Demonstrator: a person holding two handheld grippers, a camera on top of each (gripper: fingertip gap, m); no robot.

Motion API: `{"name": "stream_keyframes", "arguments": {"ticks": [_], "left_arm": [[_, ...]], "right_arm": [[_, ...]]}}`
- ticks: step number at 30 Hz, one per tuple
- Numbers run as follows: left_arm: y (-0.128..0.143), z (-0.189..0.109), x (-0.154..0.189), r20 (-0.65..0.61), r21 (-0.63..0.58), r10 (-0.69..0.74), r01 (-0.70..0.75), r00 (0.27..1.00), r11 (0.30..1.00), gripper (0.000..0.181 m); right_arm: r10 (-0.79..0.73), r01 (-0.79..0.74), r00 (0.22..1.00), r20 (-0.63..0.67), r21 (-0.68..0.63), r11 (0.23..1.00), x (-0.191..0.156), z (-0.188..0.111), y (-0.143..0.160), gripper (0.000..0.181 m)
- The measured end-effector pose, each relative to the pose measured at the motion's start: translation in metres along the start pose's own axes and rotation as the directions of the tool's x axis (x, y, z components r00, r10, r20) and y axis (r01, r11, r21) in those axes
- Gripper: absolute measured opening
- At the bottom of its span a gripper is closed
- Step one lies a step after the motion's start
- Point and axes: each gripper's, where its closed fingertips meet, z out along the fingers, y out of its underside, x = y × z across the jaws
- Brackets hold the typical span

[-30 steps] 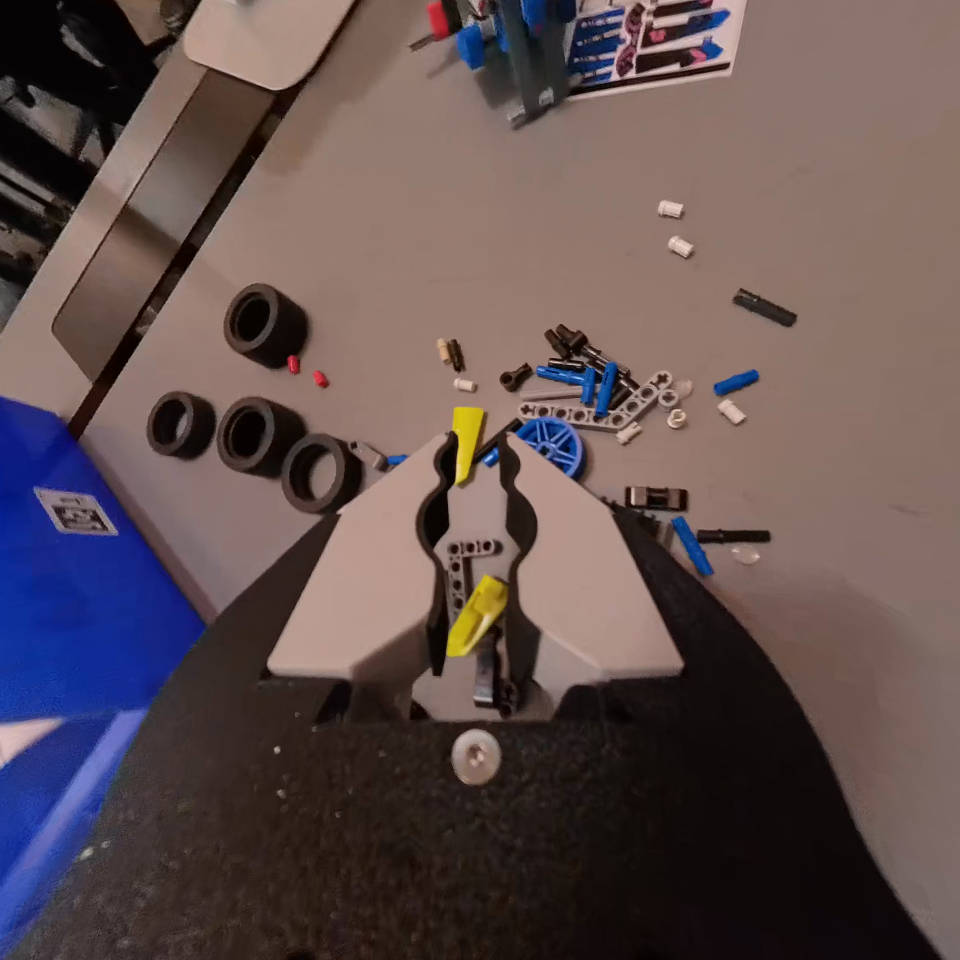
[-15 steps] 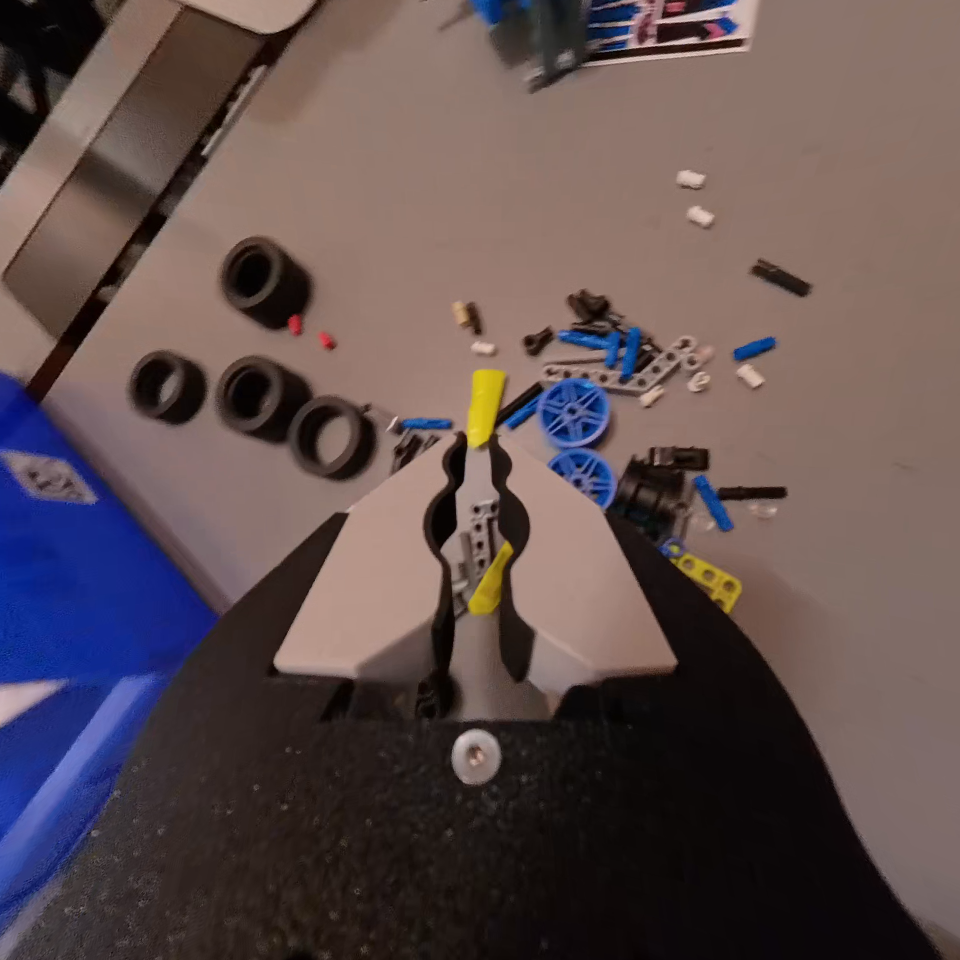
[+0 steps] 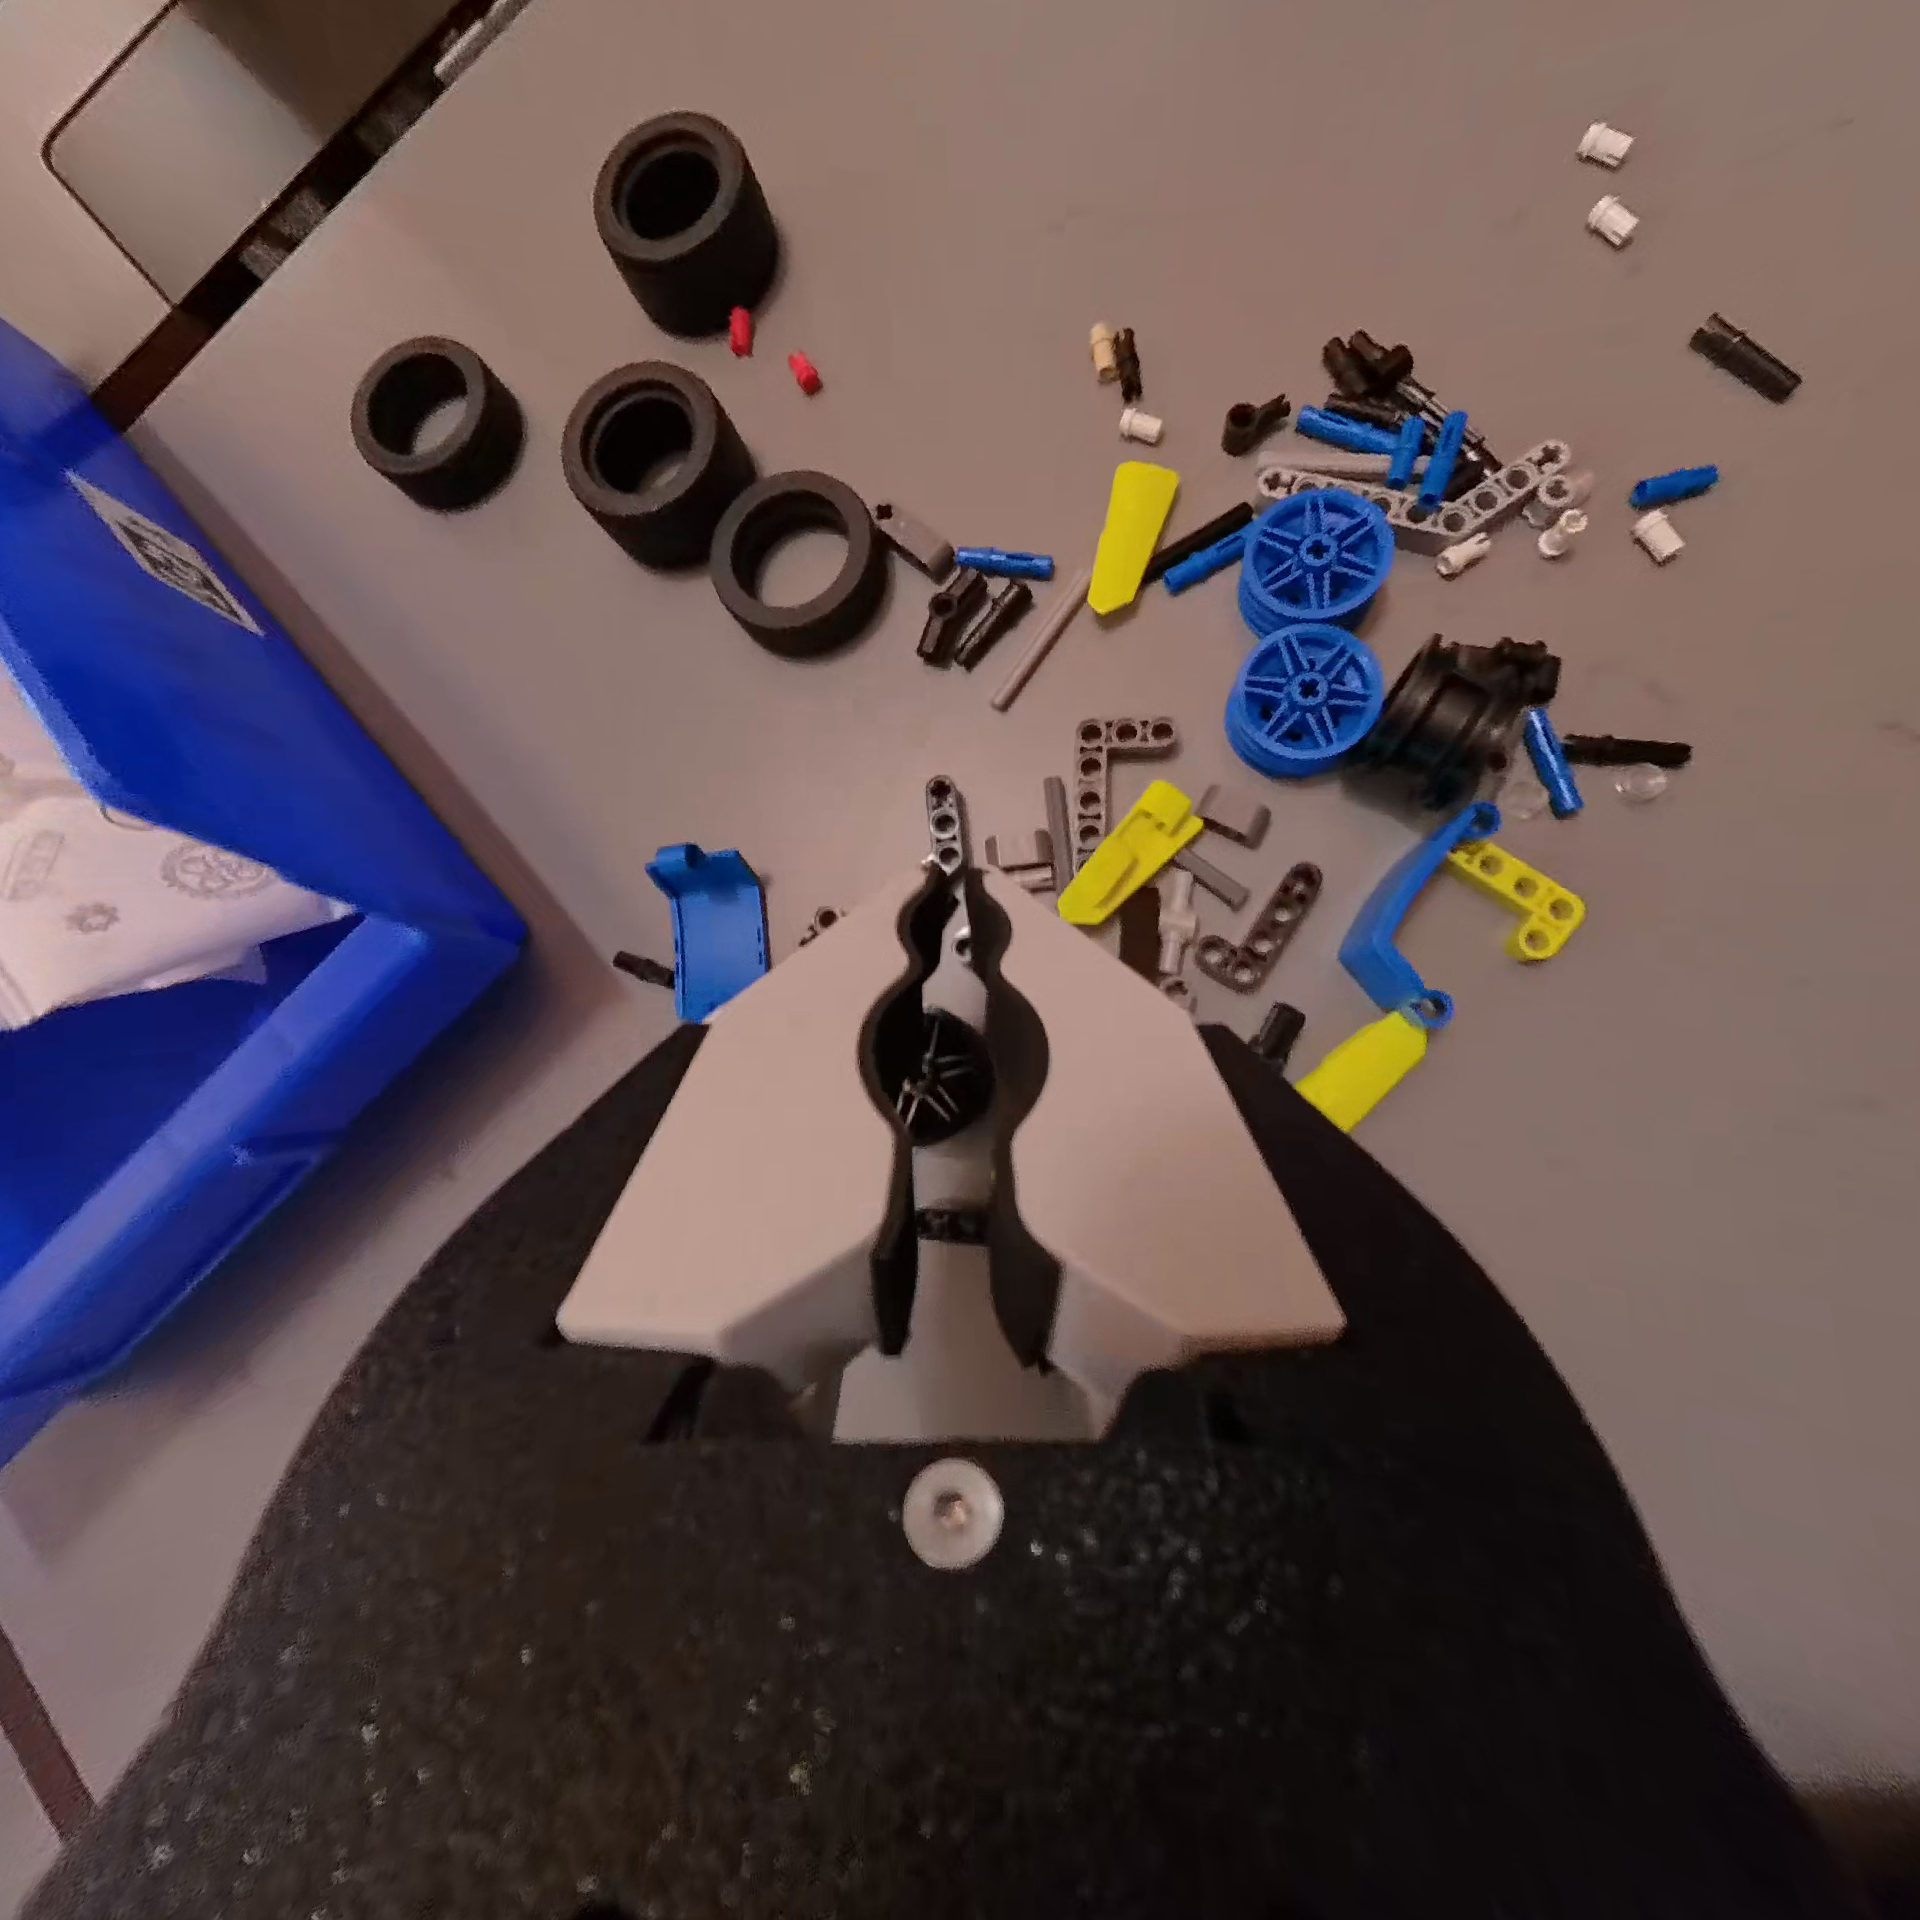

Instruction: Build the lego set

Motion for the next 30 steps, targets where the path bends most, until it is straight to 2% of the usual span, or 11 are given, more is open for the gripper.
{"name": "stream_keyframes", "arguments": {"ticks": [6, 13, 21, 23, 26, 28, 30], "left_arm": [[0.004, -0.005, 0.003, -0.013, -0.041, -0.026, 0.026, 1.0, 0.999, 0.001], [0.009, -0.016, -0.001, 0.044, -0.089, -0.053, 0.057, 0.998, 0.994, 0.003], [0.021, -0.016, 0.017, -0.008, -0.116, -0.046, 0.045, 0.999, 0.992, 0.004], [0.026, -0.017, 0.024, -0.032, -0.118, -0.043, 0.039, 0.999, 0.992, 0.003], [0.036, -0.016, 0.046, -0.137, -0.132, 0.001, -0.019, 0.991, 0.991, 0.004], [0.043, -0.013, 0.058, -0.185, -0.151, 0.034, -0.063, 0.982, 0.987, 0.013], [0.048, -0.009, 0.066, -0.212, -0.174, 0.056, -0.094, 0.976, 0.98, 0.013]], "right_arm": [[-0.008, 0.008, 1.0, -0.002, -0.01, 1.0, 0.0, 0.001, 0.002, 0.0], [-0.017, 0.017, 1.0, 0.002, -0.019, 1.0, -0.001, 0.001, 0.004, 0.0], [-0.025, 0.025, 1.0, -0.006, -0.016, 1.0, 0.0, 0.001, 0.003, 0.0], [-0.019, 0.019, 1.0, -0.005, -0.014, 1.0, 0.001, 0.001, 0.003, 0.0], [-0.019, 0.019, 1.0, 0.004, -0.014, 1.0, -0.001, 0.001, 0.003, 0.0], [-0.025, 0.026, 1.0, 0.005, -0.01, 1.0, -0.002, 0.002, 0.002, 0.0], [-0.027, 0.027, 1.0, 0.001, -0.006, 1.0, -0.001, 0.001, 0.001, 0.0]]}}
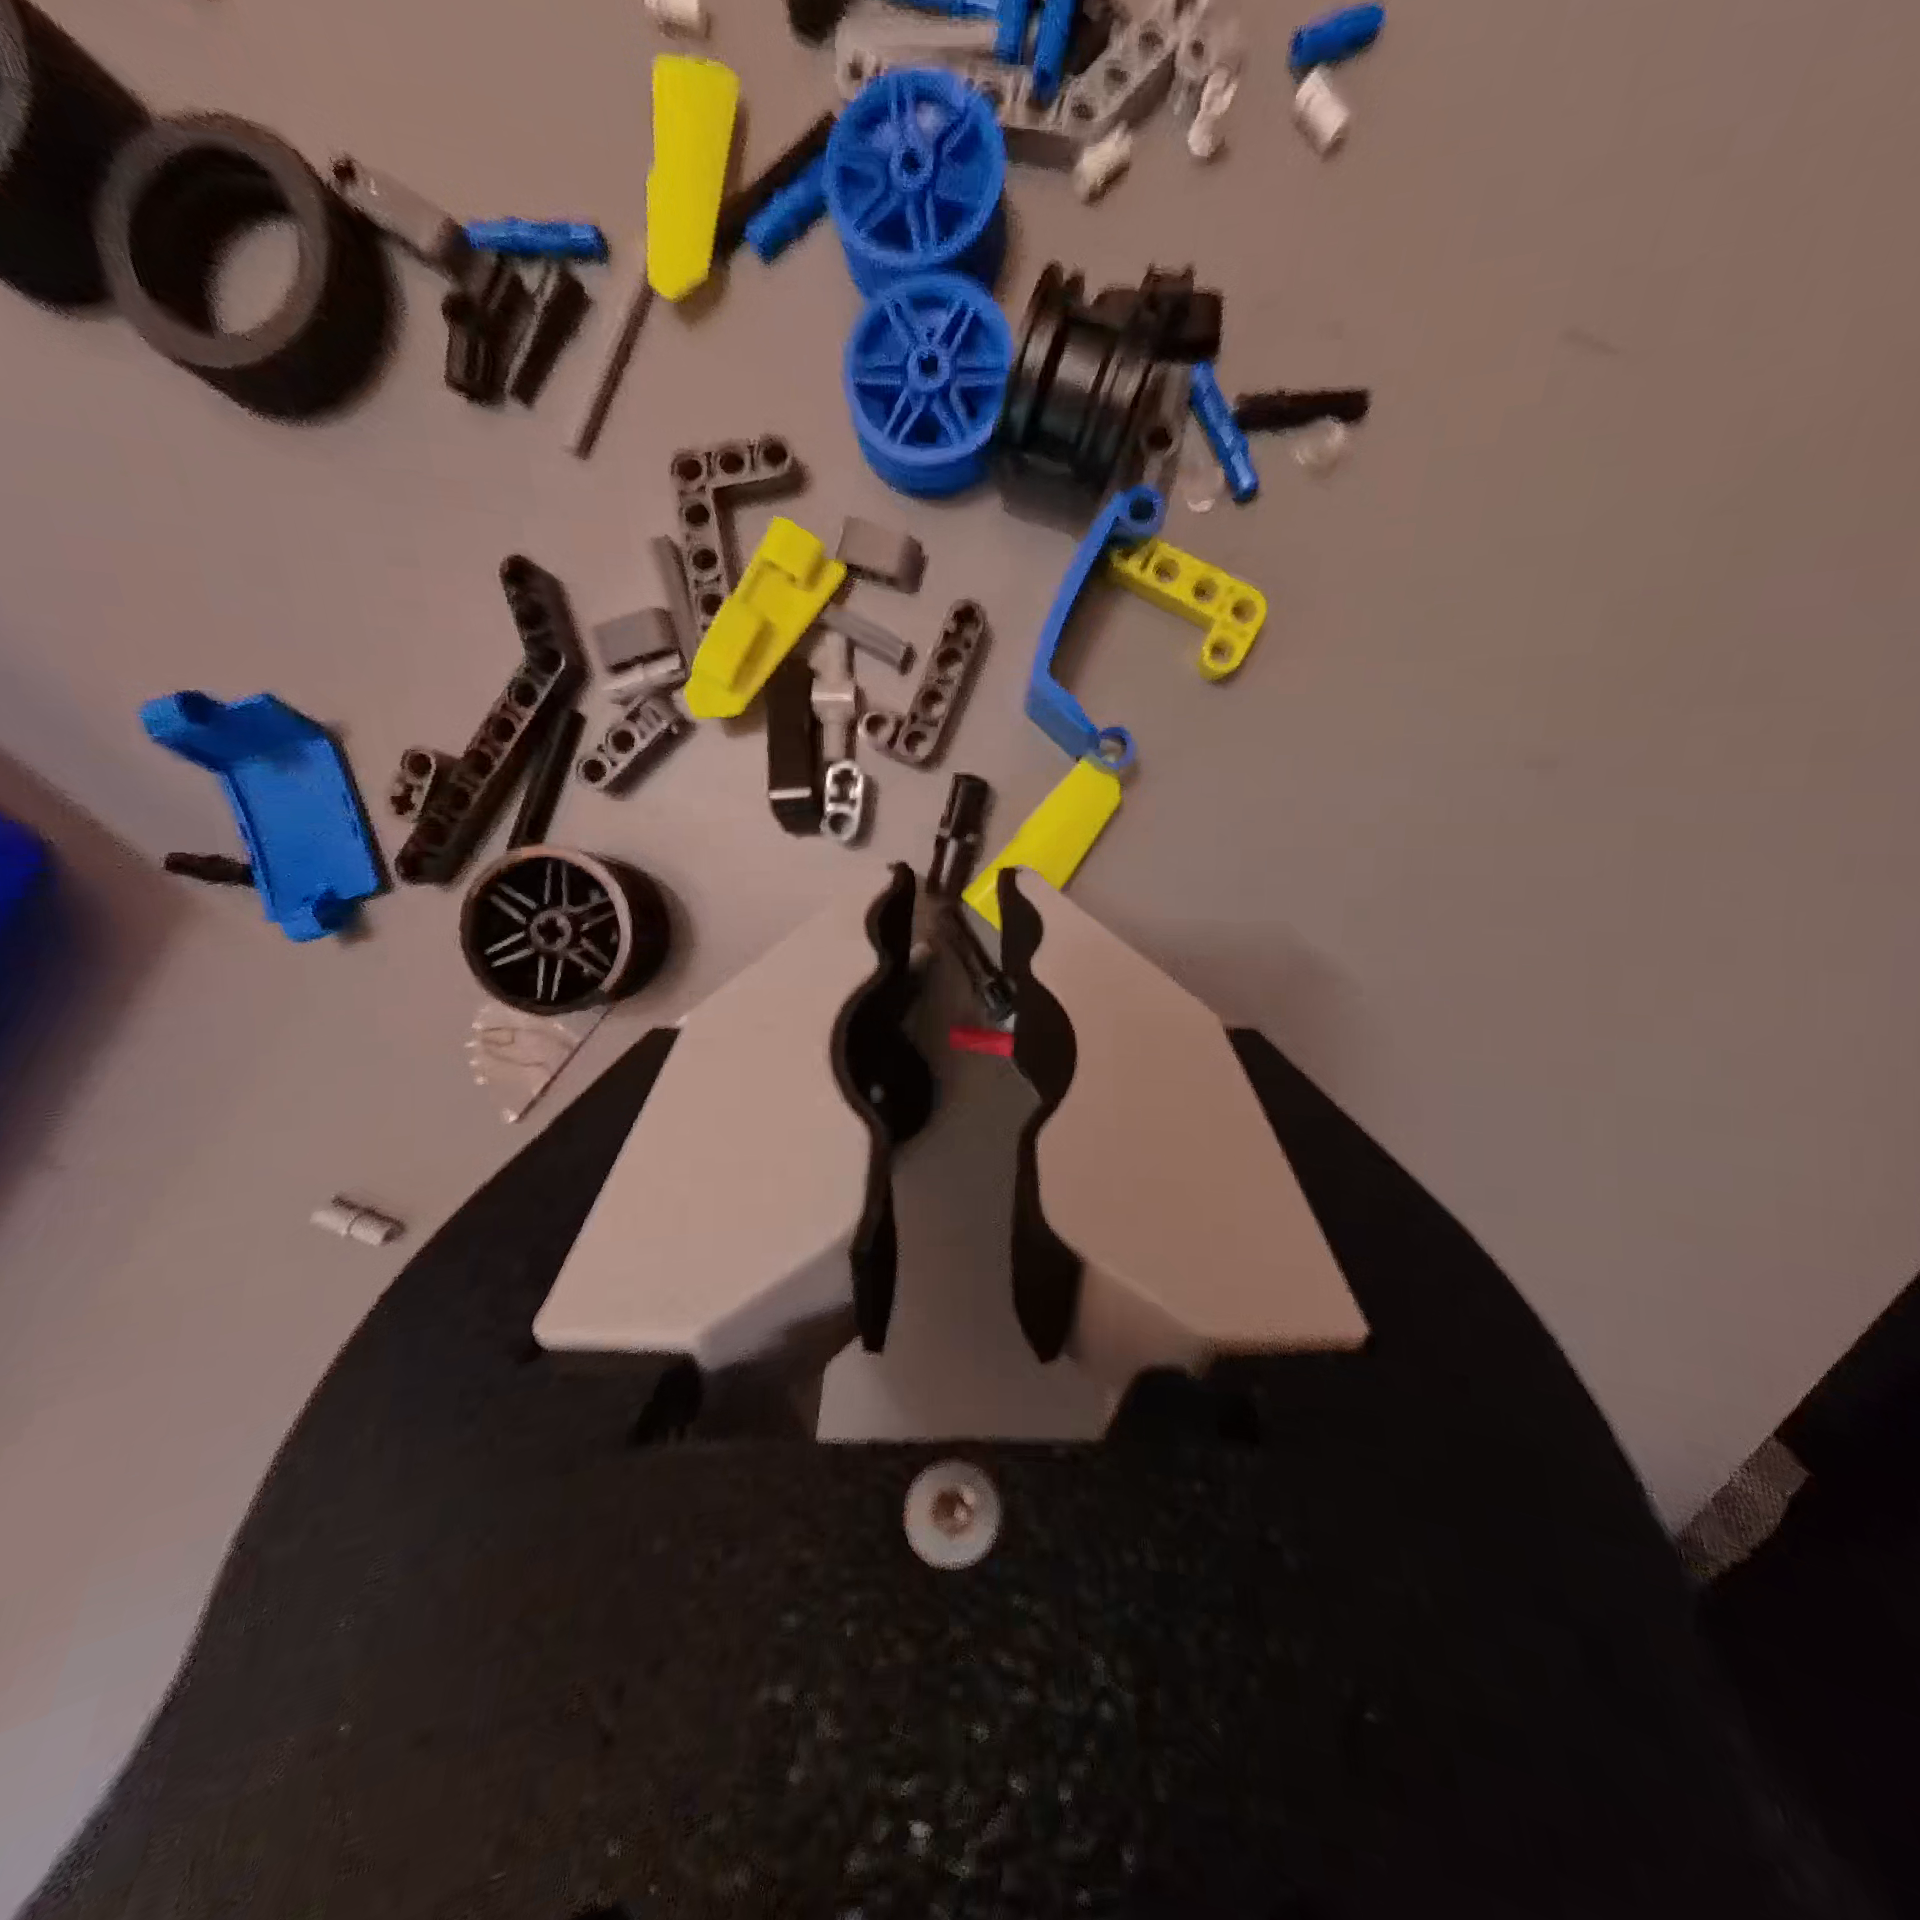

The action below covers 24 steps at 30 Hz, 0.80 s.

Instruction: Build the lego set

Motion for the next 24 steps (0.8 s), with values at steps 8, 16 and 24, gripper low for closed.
{"name": "stream_keyframes", "arguments": {"ticks": [8, 16, 24], "left_arm": [[-0.009, 0.006, 0.0, 0.0, 0.002, -0.007, 0.007, 1.0, 1.0, 0.013], [-0.01, 0.015, -0.004, 0.007, -0.016, -0.047, 0.047, 0.999, 0.999, 0.011], [-0.012, 0.014, 0.0, 0.018, -0.016, -0.04, 0.04, 0.999, 0.999, 0.013]], "right_arm": [[0.036, -0.035, 0.999, -0.026, 0.021, 0.999, 0.007, -0.003, -0.003, 0.0], [0.023, -0.021, 0.999, -0.028, 0.041, 0.999, 0.007, -0.006, -0.007, 0.0], [-0.016, 0.017, 1.0, -0.017, 0.039, 0.999, 0.003, -0.006, -0.008, 0.0]]}}
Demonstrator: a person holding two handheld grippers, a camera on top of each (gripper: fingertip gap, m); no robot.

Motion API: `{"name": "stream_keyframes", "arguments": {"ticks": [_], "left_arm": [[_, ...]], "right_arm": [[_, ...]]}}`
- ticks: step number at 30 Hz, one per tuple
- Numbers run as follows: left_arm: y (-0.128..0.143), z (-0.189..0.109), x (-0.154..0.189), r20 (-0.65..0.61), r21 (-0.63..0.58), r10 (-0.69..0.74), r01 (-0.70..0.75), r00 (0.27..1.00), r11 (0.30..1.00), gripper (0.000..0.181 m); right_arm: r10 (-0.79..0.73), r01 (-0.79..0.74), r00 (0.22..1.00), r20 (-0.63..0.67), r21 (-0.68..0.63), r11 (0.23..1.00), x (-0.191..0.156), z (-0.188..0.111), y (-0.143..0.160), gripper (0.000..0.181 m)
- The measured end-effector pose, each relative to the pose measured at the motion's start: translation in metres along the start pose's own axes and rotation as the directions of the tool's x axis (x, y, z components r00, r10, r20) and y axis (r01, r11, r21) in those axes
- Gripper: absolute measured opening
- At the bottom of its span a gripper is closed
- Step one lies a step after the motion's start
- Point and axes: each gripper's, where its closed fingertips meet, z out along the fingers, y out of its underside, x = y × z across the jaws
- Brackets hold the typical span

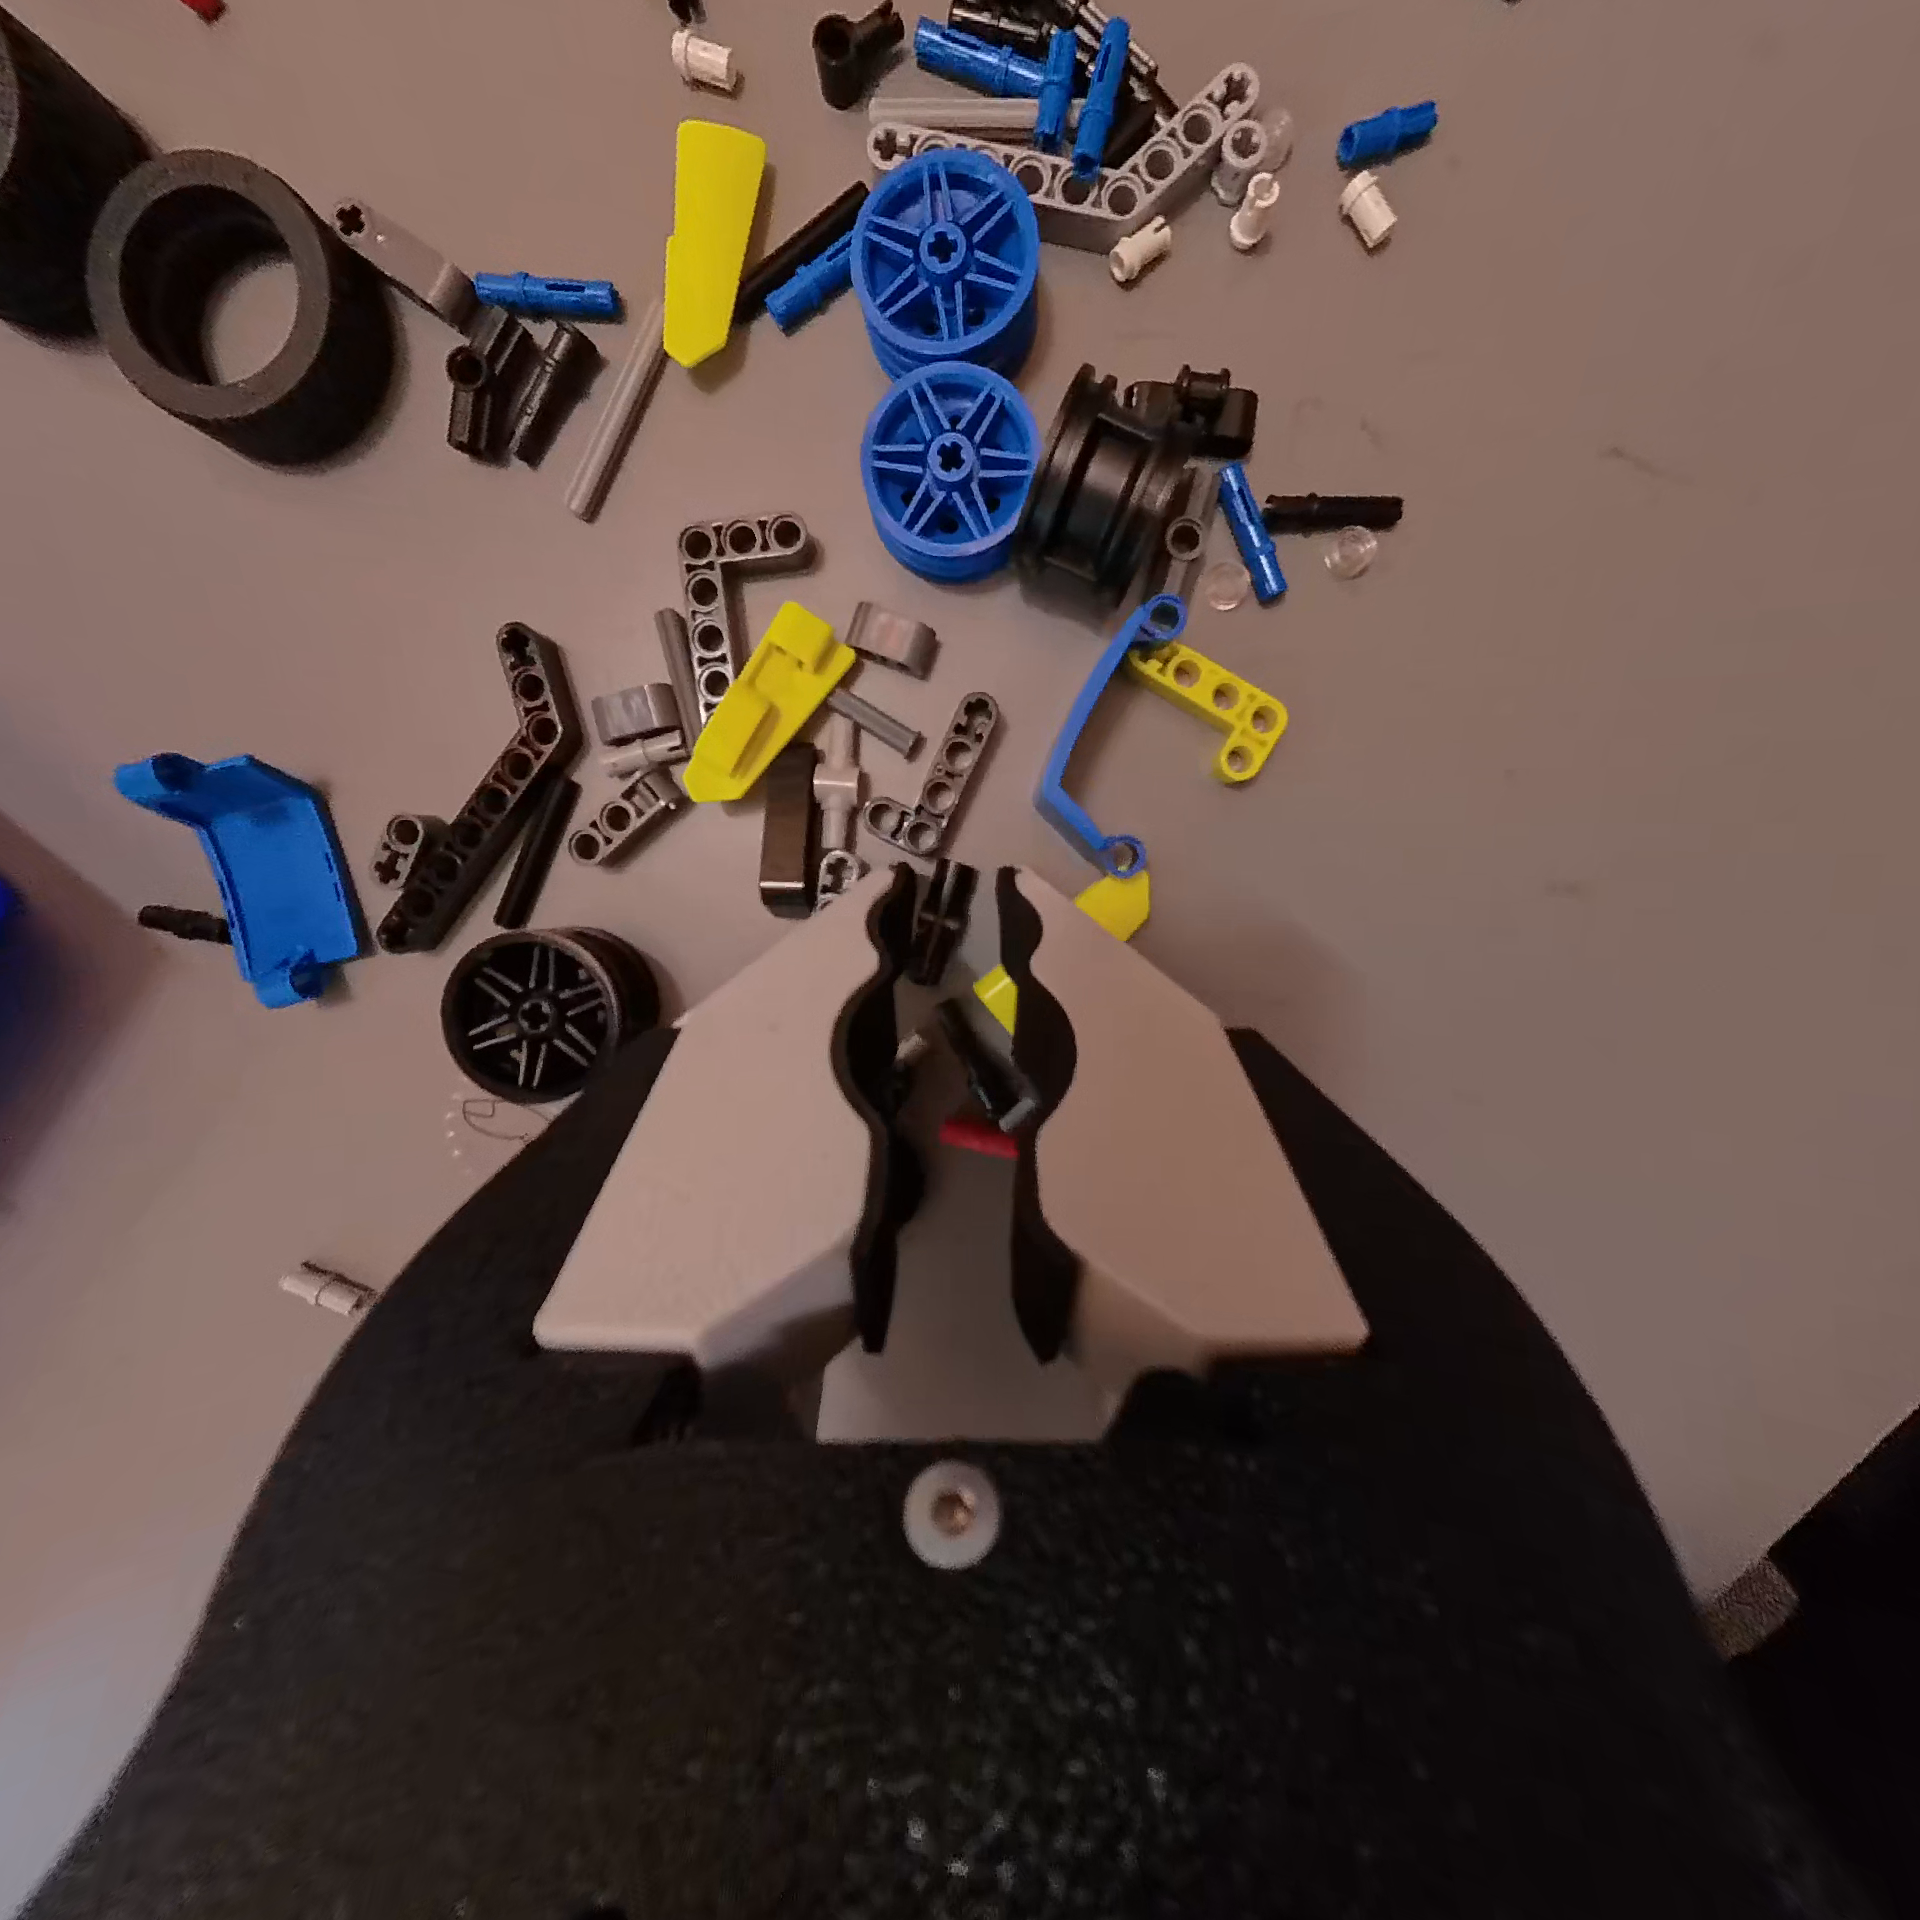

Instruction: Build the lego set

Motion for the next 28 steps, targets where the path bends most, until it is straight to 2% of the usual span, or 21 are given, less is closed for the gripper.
{"name": "stream_keyframes", "arguments": {"ticks": [10, 16, 20, 28], "left_arm": [[-0.011, -0.017, -0.014, 0.083, 0.107, -0.06, 0.051, 0.995, 0.993, 0.014], [-0.011, -0.04, -0.048, 0.226, 0.223, -0.19, 0.139, 0.955, 0.965, 0.014], [-0.009, -0.057, -0.063, 0.288, 0.307, -0.26, 0.168, 0.922, 0.937, 0.013], [0.007, -0.071, -0.071, 0.338, 0.345, -0.299, 0.178, 0.892, 0.922, 0.013]], "right_arm": [[-0.027, 0.027, 1.0, 0.009, -0.001, 1.0, -0.003, -0.001, -0.001, 0.0], [-0.039, 0.039, 0.999, 0.015, -0.002, 0.999, -0.005, 0.0, -0.001, 0.0], [-0.045, 0.045, 0.999, 0.024, -0.003, 0.999, -0.007, 0.002, -0.001, 0.0], [-0.046, 0.046, 0.999, 0.026, -0.018, 0.999, -0.009, 0.004, 0.002, 0.0]]}}
